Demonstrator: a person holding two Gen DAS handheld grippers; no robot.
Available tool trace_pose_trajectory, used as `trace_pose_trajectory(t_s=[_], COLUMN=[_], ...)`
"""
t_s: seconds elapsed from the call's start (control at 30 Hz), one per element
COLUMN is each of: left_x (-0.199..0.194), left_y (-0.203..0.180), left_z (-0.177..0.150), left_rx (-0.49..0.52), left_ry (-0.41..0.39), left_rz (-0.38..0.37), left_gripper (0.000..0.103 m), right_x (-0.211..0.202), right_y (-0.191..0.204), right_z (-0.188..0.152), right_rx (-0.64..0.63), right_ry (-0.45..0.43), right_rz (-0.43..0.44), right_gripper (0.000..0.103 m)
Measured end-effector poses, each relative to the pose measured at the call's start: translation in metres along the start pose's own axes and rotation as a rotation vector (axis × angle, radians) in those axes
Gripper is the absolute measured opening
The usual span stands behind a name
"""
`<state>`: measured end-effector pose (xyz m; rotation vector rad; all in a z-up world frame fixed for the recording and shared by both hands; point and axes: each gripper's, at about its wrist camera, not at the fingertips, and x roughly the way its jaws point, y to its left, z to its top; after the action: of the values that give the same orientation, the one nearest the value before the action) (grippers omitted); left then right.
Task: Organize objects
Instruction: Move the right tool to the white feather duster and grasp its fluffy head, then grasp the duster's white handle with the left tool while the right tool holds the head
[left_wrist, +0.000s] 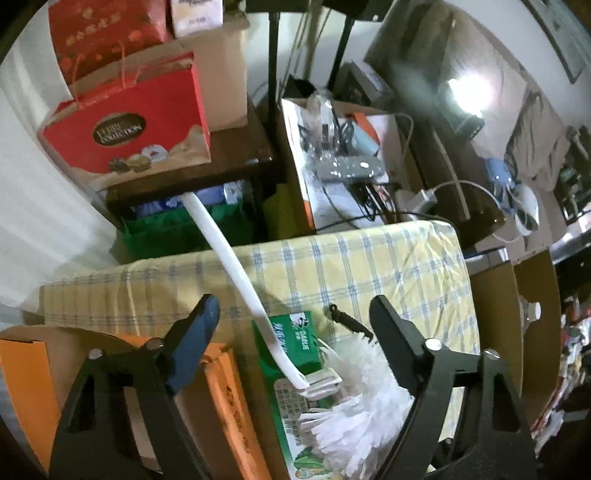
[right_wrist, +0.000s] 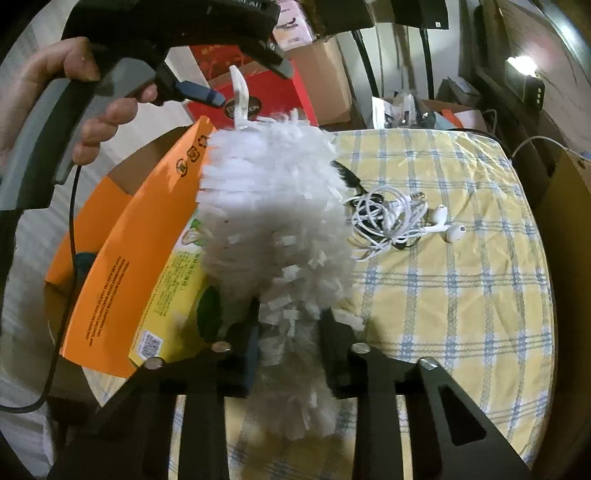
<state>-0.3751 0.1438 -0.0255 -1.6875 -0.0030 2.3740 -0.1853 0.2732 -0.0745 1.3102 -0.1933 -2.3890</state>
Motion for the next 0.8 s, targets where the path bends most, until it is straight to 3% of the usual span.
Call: trace_pose_trajectory(t_s=[0.13, 0.2, 0.23, 0.3, 0.33, 0.6, 0.8], left_x=[0.009, 0.014, 0.015, 0.016, 0.015, -0.002, -0.028], left_y=[0.000, 0.002, 0.002, 0.004, 0.004, 0.010, 0.019], left_z=[-0.001, 0.000, -0.001, -0.002, -0.004, -0.012, -0.020], left_rx=[-0.009, -0.016, -0.015, -0.013, -0.016, -0.043, -0.101], left_ry=[0.020, 0.033, 0.034, 0.028, 0.020, -0.026, -0.032], left_rz=[0.025, 0.033, 0.036, 0.039, 0.038, -0.011, -0.129], left_gripper=[0.060, 0.041, 0.037, 0.017, 0.013, 0.009, 0.008], right_x=[0.001, 0.001, 0.001, 0.000, 0.000, -0.007, -0.024], right_y=[-0.003, -0.003, -0.003, -0.002, -0.002, 0.003, 0.010], right_z=[-0.002, -0.003, -0.003, -0.004, -0.004, -0.003, -0.006], right_rx=[0.002, -0.004, -0.006, -0.008, -0.008, -0.010, -0.020], right_ry=[0.000, -0.003, -0.004, -0.005, -0.004, -0.004, -0.022], right_rz=[0.003, 0.000, -0.001, -0.002, -0.001, -0.002, -0.023], right_gripper=[0.021, 0.020, 0.020, 0.019, 0.019, 0.014, 0.013])
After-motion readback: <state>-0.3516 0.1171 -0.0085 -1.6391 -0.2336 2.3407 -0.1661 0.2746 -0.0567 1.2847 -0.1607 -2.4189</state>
